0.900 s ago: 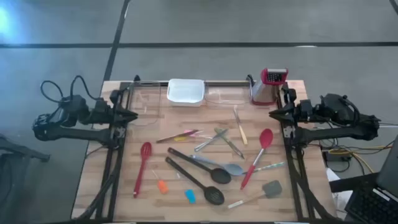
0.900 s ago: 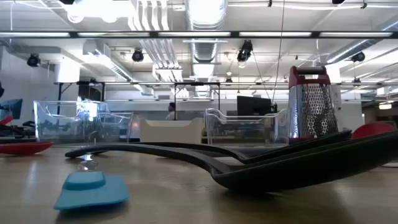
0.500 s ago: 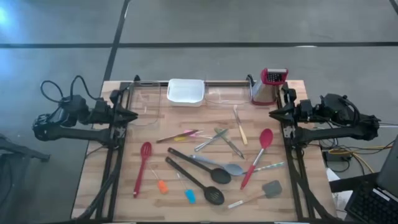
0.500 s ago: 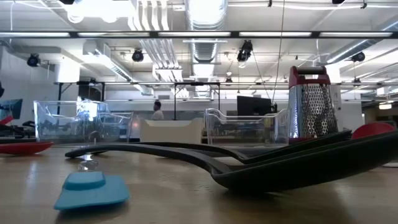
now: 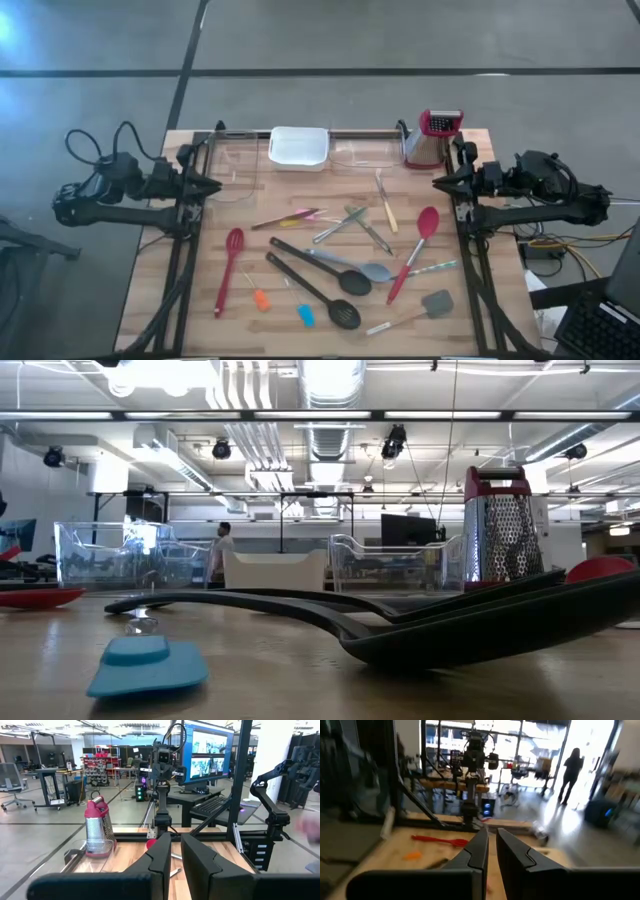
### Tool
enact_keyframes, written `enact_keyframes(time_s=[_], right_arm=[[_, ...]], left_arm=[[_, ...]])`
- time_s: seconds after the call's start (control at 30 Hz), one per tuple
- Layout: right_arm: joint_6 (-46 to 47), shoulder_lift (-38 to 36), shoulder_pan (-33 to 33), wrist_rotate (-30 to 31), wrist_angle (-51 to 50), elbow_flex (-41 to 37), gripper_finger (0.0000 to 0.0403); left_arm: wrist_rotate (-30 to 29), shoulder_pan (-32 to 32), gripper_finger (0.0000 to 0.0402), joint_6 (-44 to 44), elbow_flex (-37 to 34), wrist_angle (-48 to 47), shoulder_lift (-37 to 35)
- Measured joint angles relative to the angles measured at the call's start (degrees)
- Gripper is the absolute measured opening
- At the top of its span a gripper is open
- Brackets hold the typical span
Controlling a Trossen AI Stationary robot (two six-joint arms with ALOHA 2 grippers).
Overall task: Pick & Place Kitchen Items
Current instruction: Put the gold knife into the white bin
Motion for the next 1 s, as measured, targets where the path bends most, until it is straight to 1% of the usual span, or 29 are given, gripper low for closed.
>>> enact_keyframes(time_s=[0.07,0.13,0.7,0.8,0.87,0.93,1.0], right_arm=[[-4.66,0.0,0.0,0.0,0.02,0.0,0.0034],[-6.76,0.01,0.0,-0.01,0.01,0.0,0.0034],[-8.22,0.01,0.0,-0.01,0.19,0.0,0.0034],[-20.85,-0.13,0.02,0.0,1.6,0.0,0.0034],[-28.82,-0.15,0.04,-0.02,1.71,0.0,0.0034],[-33.61,-0.12,0.04,-0.01,1.71,0.0,0.0034],[-35.51,-0.01,0.04,0.0,1.7,0.0,0.0034]], left_arm=[[-0.01,0.0,0.0051,0.02,0.0,0.0,-0.01],[-0.01,0.0,0.0051,0.01,0.0,0.0,-0.02],[-0.02,0.0,0.0051,0.02,0.0,0.0,-0.02],[-0.02,0.0,0.0051,1.13,0.0,0.0,-0.01],[-0.05,0.0,0.0051,7.21,0.0,0.26,-0.02],[-0.02,0.0,0.0051,13.42,0.0,0.81,-0.03],[-0.04,0.0,0.0051,16.65,0.0,0.7,-0.04]])
